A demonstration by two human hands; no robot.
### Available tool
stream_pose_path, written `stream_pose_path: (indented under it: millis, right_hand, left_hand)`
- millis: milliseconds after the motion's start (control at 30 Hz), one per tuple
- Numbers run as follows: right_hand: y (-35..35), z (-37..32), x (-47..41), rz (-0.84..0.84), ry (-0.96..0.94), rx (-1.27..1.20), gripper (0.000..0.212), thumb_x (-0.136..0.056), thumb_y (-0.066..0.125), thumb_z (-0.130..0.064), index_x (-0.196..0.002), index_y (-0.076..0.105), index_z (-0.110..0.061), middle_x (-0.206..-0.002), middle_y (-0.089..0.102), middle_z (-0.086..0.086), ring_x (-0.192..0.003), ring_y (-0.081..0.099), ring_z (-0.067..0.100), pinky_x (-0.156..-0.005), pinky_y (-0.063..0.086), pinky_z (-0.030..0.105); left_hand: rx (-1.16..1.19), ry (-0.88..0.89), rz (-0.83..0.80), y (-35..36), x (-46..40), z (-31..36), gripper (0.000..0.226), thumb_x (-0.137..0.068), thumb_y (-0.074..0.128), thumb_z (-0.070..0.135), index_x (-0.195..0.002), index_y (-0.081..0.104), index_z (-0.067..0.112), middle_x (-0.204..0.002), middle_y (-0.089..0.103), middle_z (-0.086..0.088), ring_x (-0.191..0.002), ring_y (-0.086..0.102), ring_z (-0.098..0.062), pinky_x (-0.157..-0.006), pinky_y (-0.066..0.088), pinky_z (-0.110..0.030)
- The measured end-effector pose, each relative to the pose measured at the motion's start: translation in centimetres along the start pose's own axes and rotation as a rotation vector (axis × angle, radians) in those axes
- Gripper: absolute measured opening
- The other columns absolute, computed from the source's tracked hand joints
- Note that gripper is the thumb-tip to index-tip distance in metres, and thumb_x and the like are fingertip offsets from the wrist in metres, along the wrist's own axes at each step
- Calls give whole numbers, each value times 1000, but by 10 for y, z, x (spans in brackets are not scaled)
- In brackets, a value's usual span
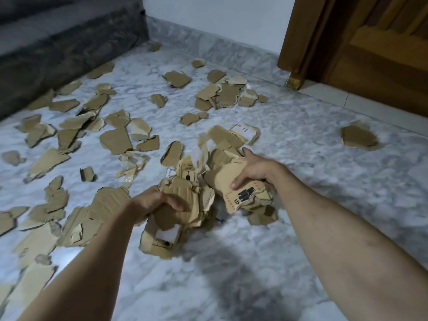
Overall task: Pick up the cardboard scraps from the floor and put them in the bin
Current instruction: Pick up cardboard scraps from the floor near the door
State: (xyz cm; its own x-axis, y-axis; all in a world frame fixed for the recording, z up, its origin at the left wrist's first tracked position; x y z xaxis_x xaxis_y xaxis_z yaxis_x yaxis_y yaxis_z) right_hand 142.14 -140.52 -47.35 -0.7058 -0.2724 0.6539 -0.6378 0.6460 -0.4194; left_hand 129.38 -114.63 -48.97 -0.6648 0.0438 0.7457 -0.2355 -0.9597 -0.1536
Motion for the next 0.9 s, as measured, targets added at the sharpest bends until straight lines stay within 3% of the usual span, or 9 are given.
stream_pose_path:
  millis: [100, 200, 267, 433, 500, 567, 633, 800, 900]
  right_hand:
    - [-1, -19, -23, 22, -2, 31, 132, -62, 94, -8, -159, 5, -16, -160, 31, 12, -134, 44, 31, -100, 42, 32]
    - [8, -32, -47, -10, 67, 160, 146, -57, 97, -17, -160, -6, -24, -166, 15, 11, -147, 26, 38, -113, 35, 45]
    - [14, -33, -64, -34, 102, 251, 156, -45, 99, -26, -159, -6, -26, -167, 14, 11, -147, 25, 41, -113, 36, 52]
    - [18, -41, -77, -14, 159, 464, 154, -40, 100, -35, -159, 2, -30, -161, 27, 17, -138, 39, 44, -96, 44, 44]
    - [15, -43, -76, 47, 179, 549, 158, -27, 100, -45, -155, 7, -42, -164, 14, 15, -143, 28, 45, -101, 43, 56]
    - [13, -43, -75, 88, 164, 614, 152, -33, 98, -51, -155, 8, -42, -165, -6, 10, -149, 8, 43, -107, 37, 63]
    - [14, -45, -72, 104, 141, 681, 148, -38, 96, -54, -156, 9, -34, -164, -2, 7, -150, 4, 39, -111, 33, 63]
    - [26, -48, -69, 130, 65, 569, 138, -50, 98, -32, -154, 9, -19, -160, 13, 15, -145, 22, 42, -105, 42, 54]
    - [28, -41, -67, 112, 76, 329, 151, -52, 97, -14, -156, -12, -24, -164, 13, 21, -143, 29, 46, -106, 43, 56]
  left_hand:
    - [106, -43, 4, -10, -10, -12, 93, -14, 95, 26, -103, 79, 2, -105, 77, -17, -99, 72, -35, -75, 63, -32]
    - [78, -53, -56, -9, -18, -12, 77, -23, 89, 23, -96, 80, 3, -102, 77, -18, -90, 72, -32, -67, 61, -28]
    - [49, -57, -105, -10, -23, -9, 76, -18, 92, 25, -90, 81, 5, -100, 76, -20, -87, 71, -31, -67, 60, -28]
    - [21, -77, -202, -13, -30, -3, 74, -7, 95, 40, -74, 81, 14, -86, 75, -9, -81, 69, -21, -71, 54, -26]
    - [43, -81, -232, -13, -29, 0, 72, -6, 96, 40, -72, 81, 15, -81, 75, -5, -74, 70, -18, -67, 54, -24]
    - [61, -85, -249, -13, -29, -1, 71, -6, 96, 38, -71, 81, 15, -78, 75, -5, -67, 70, -17, -61, 54, -23]
    - [74, -95, -260, -11, -28, -1, 71, -6, 97, 36, -71, 81, 14, -76, 74, -6, -64, 70, -17, -57, 55, -22]
    - [107, -93, -244, -8, -27, -4, 75, -6, 97, 36, -75, 82, 12, -80, 74, -8, -65, 70, -18, -57, 56, -21]
    - [115, -86, -225, -7, -27, -7, 77, -6, 97, 38, -78, 83, 13, -86, 76, -8, -71, 71, -19, -64, 57, -23]
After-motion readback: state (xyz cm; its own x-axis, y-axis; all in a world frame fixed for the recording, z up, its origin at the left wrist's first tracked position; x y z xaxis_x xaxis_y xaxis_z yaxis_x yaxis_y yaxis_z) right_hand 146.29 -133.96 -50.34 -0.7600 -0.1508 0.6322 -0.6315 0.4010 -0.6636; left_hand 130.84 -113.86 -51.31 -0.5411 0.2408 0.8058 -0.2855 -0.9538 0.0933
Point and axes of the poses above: each hand's wrist, its own x-axis away from the middle knuckle, its own y-axis out of the palm, z = x × y, the point moved 4 cm from there along -x, towards the middle knuckle
